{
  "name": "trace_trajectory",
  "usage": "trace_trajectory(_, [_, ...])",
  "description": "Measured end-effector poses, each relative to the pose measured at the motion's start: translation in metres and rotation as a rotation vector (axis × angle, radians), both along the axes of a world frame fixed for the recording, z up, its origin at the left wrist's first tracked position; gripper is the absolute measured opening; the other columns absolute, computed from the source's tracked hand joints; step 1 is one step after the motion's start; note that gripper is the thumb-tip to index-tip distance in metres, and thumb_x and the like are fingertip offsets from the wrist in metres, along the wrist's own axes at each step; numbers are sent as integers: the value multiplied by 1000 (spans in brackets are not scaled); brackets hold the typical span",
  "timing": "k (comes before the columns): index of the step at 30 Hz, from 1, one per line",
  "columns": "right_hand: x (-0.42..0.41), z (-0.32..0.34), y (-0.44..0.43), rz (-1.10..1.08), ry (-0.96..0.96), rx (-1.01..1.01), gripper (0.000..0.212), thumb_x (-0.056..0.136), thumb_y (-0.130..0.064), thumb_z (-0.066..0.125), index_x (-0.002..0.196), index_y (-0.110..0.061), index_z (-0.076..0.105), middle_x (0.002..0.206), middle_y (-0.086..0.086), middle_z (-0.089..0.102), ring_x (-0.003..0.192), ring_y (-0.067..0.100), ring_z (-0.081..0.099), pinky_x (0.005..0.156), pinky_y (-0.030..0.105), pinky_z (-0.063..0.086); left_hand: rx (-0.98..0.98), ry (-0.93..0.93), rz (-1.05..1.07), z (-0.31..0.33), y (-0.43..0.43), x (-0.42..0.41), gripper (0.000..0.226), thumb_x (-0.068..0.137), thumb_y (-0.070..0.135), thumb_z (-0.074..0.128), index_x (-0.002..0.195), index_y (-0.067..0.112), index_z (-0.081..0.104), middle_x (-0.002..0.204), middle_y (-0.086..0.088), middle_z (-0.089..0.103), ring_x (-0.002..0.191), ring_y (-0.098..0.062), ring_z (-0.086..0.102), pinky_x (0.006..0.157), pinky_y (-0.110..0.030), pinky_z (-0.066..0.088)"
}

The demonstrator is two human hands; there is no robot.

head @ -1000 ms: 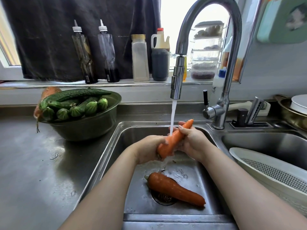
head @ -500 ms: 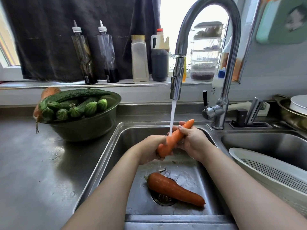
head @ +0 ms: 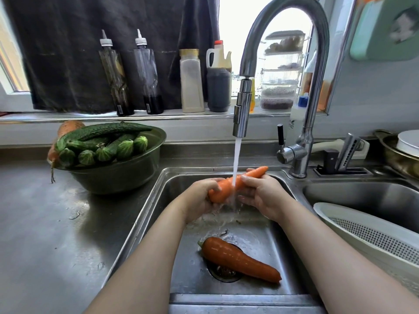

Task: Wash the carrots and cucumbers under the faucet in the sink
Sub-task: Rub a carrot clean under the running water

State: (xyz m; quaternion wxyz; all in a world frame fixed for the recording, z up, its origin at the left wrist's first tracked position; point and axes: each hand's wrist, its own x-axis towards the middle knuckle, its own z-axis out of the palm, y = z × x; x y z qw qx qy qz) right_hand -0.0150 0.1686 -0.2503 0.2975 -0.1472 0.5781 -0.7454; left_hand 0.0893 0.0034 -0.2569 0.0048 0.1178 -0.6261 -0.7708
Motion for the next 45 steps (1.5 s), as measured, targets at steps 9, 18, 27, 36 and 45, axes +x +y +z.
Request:
trace_trajectory(9, [16,6,0,95,129,44,24,95,-1,66,118,6,61,113,27,71,97,37,75,79,47,62,-267,22,187,9,-14,14,13,99,28,65,105,17,65,88,-12,72,63,-22,67,51,-26,47])
trace_trajectory(18, [26,9,3,121,515,514,29,76,-30,87,97,-13,74,78,5,77,59,12,65,52,24,48,-587,85,395,9,-12,11,27,96,35,71,78,15,72,71,-7,67,50,-17,60,43,-26,46])
trace_trajectory(27, [16,9,10,273,429,467,26,97,-26,58,105,-9,76,102,19,76,53,13,47,48,23,39,-398,97,470,10,-3,7,28,93,44,71,92,16,66,98,-12,66,85,-27,67,59,-31,55])
trace_trajectory(36, [17,13,11,406,337,401,39,105,-41,54,103,-5,70,85,10,70,49,11,44,51,24,39,-173,103,523,6,-2,1,32,91,42,74,110,20,62,119,-12,59,106,-29,62,66,-32,59])
trace_trajectory(45, [21,7,1,457,166,351,38,101,-28,51,123,-1,64,77,2,62,47,9,36,45,21,28,-64,112,459,9,-4,-1,16,101,28,61,114,19,62,106,-9,56,82,-17,55,57,-22,49])
